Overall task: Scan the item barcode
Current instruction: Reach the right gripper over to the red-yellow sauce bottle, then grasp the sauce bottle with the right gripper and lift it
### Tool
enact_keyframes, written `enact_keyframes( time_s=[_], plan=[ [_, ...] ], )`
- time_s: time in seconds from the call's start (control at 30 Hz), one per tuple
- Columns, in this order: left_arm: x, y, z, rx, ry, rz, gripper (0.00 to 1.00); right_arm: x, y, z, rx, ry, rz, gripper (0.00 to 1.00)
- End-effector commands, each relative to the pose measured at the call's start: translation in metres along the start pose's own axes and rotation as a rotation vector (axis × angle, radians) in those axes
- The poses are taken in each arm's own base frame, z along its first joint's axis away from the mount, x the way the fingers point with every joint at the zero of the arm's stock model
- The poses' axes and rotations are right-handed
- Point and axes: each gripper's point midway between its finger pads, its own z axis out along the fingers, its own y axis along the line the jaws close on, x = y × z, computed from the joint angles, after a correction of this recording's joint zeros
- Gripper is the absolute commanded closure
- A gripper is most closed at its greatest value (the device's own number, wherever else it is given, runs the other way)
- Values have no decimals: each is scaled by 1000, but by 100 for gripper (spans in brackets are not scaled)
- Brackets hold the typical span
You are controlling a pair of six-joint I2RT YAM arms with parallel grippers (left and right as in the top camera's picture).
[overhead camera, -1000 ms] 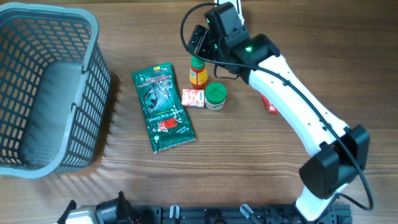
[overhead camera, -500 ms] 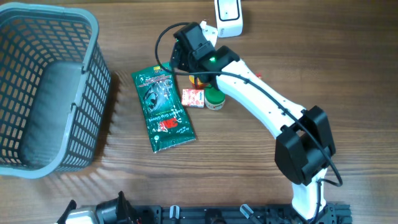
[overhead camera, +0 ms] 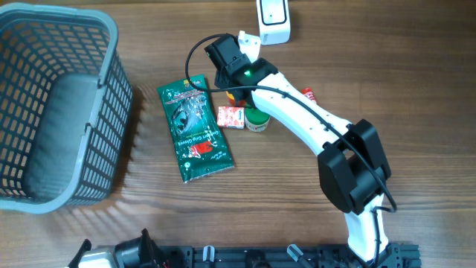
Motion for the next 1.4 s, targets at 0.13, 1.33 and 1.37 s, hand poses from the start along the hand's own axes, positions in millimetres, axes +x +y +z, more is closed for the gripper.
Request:
enact_keyframes(
  time_s=[0.13,1.33,1.37],
  plan=[
    [0,-3,-1,11,-7,-3,0,-7,-3,7,38,-43,-12,53],
    [0,-3,-1,11,-7,-3,0,1,-181,-94,434,186,192,59],
    [0,-3,-1,11,-7,-3,0,3,-183,-96,444,197,187,59]
  ],
)
